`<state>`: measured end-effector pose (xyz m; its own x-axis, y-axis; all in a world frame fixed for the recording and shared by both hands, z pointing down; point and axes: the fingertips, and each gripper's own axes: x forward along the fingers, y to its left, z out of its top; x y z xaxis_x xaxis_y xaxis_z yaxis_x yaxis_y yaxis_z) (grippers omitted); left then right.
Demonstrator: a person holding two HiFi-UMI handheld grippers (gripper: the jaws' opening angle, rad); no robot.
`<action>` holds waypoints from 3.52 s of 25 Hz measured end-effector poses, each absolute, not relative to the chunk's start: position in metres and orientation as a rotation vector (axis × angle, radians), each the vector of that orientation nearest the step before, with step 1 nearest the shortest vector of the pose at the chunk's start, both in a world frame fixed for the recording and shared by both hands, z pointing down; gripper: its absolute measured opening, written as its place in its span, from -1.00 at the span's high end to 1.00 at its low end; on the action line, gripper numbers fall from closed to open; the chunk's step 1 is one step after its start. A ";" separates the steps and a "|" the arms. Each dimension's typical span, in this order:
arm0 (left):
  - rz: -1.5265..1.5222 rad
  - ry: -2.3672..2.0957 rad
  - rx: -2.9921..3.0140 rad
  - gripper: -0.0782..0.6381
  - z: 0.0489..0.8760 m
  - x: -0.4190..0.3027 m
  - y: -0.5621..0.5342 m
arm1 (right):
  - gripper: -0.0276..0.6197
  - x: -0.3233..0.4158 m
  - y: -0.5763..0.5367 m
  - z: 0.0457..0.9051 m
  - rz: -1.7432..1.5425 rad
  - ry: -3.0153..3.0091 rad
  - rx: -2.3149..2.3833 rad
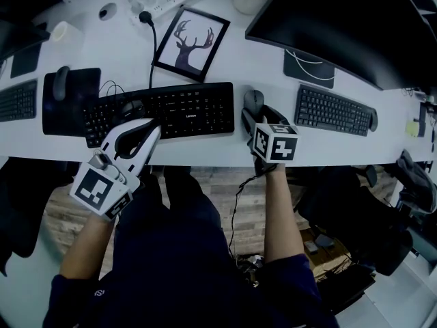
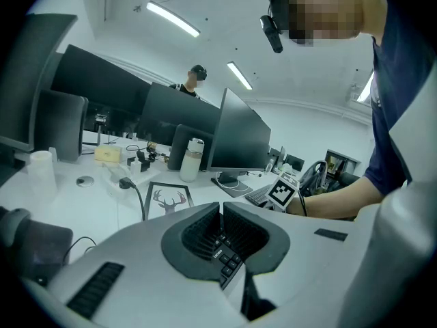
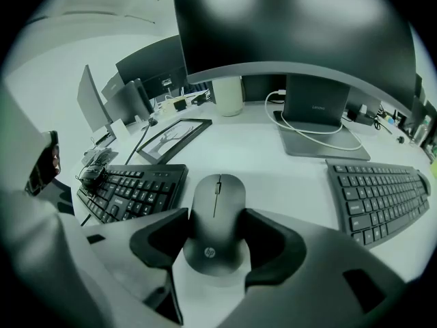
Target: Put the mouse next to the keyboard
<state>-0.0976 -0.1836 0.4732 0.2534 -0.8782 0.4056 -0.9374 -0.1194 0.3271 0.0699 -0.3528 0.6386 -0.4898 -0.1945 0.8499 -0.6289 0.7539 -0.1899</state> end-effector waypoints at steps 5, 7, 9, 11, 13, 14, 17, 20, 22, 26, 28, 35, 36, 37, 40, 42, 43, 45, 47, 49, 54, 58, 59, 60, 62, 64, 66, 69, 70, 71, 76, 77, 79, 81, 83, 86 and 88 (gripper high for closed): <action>0.151 -1.649 2.013 0.66 0.473 -0.100 -0.181 | 0.10 0.069 -0.353 0.640 0.599 -2.051 0.624; 0.150 -1.650 2.011 0.66 0.473 -0.101 -0.180 | 0.10 0.068 -0.354 0.641 0.596 -2.049 0.625; 0.145 -1.652 2.011 0.66 0.472 -0.102 -0.180 | 0.10 0.068 -0.354 0.641 0.591 -2.047 0.627; 0.144 -1.654 2.012 0.66 0.471 -0.103 -0.179 | 0.10 0.067 -0.354 0.641 0.586 -2.048 0.629; 0.146 -1.654 2.013 0.66 0.471 -0.104 -0.178 | 0.10 0.067 -0.354 0.642 0.585 -2.049 0.631; 0.147 -1.654 2.014 0.66 0.470 -0.104 -0.177 | 0.09 0.068 -0.354 0.642 0.585 -2.050 0.632; 0.147 -1.653 2.020 0.66 0.468 -0.104 -0.176 | 0.09 0.068 -0.355 0.641 0.592 -2.057 0.640; 0.151 -1.651 2.027 0.66 0.466 -0.104 -0.174 | 0.09 0.067 -0.356 0.642 0.612 -2.061 0.651; 0.152 -1.652 2.030 0.66 0.464 -0.104 -0.173 | 0.08 0.067 -0.356 0.642 0.612 -2.063 0.657; 0.161 -1.657 2.032 0.66 0.461 -0.105 -0.168 | 0.02 0.066 -0.355 0.642 0.618 -2.079 0.658; 0.169 -1.657 2.036 0.66 0.461 -0.106 -0.165 | -0.03 0.066 -0.354 0.643 0.621 -2.092 0.660; 0.168 -1.672 2.041 0.66 0.454 -0.107 -0.158 | -0.07 0.065 -0.359 0.625 0.596 -2.170 0.704; 0.172 -1.667 2.048 0.66 0.453 -0.106 -0.156 | -0.06 0.066 -0.359 0.621 0.594 -2.180 0.712; 0.177 -1.659 2.057 0.66 0.453 -0.105 -0.154 | -0.06 0.066 -0.358 0.617 0.591 -2.188 0.719; 0.178 -1.647 2.085 0.66 0.448 -0.102 -0.151 | -0.05 0.067 -0.352 0.605 0.585 -2.209 0.736; 0.178 -1.640 2.104 0.66 0.443 -0.101 -0.149 | -0.03 0.070 -0.348 0.595 0.582 -2.223 0.754; 0.179 -1.637 2.114 0.66 0.440 -0.100 -0.147 | -0.01 0.070 -0.346 0.590 0.579 -2.232 0.765; 0.180 -1.631 2.135 0.66 0.434 -0.100 -0.144 | 0.01 0.072 -0.340 0.579 0.574 -2.251 0.784; 0.180 -1.626 2.157 0.66 0.427 -0.099 -0.140 | 0.05 0.073 -0.332 0.567 0.570 -2.268 0.800; 0.177 -1.620 2.180 0.66 0.421 -0.097 -0.135 | 0.09 0.076 -0.325 0.556 0.571 -2.286 0.822; 0.175 -1.605 2.229 0.66 0.406 -0.095 -0.120 | 0.15 0.080 -0.304 0.526 0.567 -2.331 0.878; 0.167 -1.599 2.263 0.66 0.393 -0.092 -0.106 | 0.26 0.085 -0.287 0.499 0.569 -2.376 0.925; 0.165 -1.598 2.271 0.66 0.389 -0.091 -0.103 | 0.29 0.085 -0.283 0.493 0.561 -2.387 0.932; 0.163 -1.597 2.279 0.66 0.387 -0.091 -0.100 | 0.31 0.085 -0.279 0.487 0.553 -2.397 0.935; 0.160 -1.595 2.294 0.66 0.382 -0.091 -0.095 | 0.34 0.083 -0.270 0.475 0.536 -2.417 0.935; 0.157 -1.595 2.306 0.66 0.378 -0.091 -0.090 | 0.37 0.079 -0.261 0.465 0.508 -2.431 0.932; 0.153 -1.596 2.315 0.66 0.374 -0.092 -0.085 | 0.40 0.075 -0.252 0.456 0.465 -2.439 0.928; 0.149 -1.598 2.327 0.66 0.368 -0.092 -0.080 | 0.45 0.068 -0.239 0.443 0.407 -2.451 0.926; 0.148 -1.597 2.332 0.66 0.366 -0.093 -0.078 | 0.46 0.065 -0.236 0.439 0.395 -2.457 0.924; 0.147 -1.597 2.336 0.66 0.365 -0.093 -0.077 | 0.48 0.063 -0.232 0.435 0.383 -2.464 0.920; 0.135 -1.601 2.354 0.66 0.355 -0.095 -0.073 | 0.54 0.050 -0.213 0.415 0.322 -2.498 0.894; 0.134 -1.601 2.357 0.66 0.353 -0.095 -0.072 | 0.55 0.048 -0.210 0.411 0.312 -2.505 0.891; 0.131 -1.602 2.363 0.66 0.351 -0.096 -0.071 | 0.58 0.045 -0.203 0.403 0.299 -2.518 0.886; 0.129 -1.600 2.367 0.66 0.350 -0.097 -0.070 | 0.62 0.042 -0.196 0.397 0.298 -2.532 0.878; 0.125 -1.597 2.374 0.66 0.348 -0.098 -0.070 | 0.66 0.039 -0.189 0.391 0.298 -2.546 0.868; 0.122 -1.594 2.382 0.66 0.345 -0.100 -0.069 | 0.73 0.033 -0.181 0.382 0.300 -2.569 0.862; 0.122 -1.592 2.386 0.66 0.345 -0.101 -0.069 | 0.75 0.029 -0.176 0.378 0.305 -2.583 0.858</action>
<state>-0.1007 -0.0692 0.3446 0.3925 -0.8936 0.2178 -0.9163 -0.3596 0.1762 0.0289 -0.1762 0.3784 -0.7318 -0.5233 0.4366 -0.6106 0.7880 -0.0791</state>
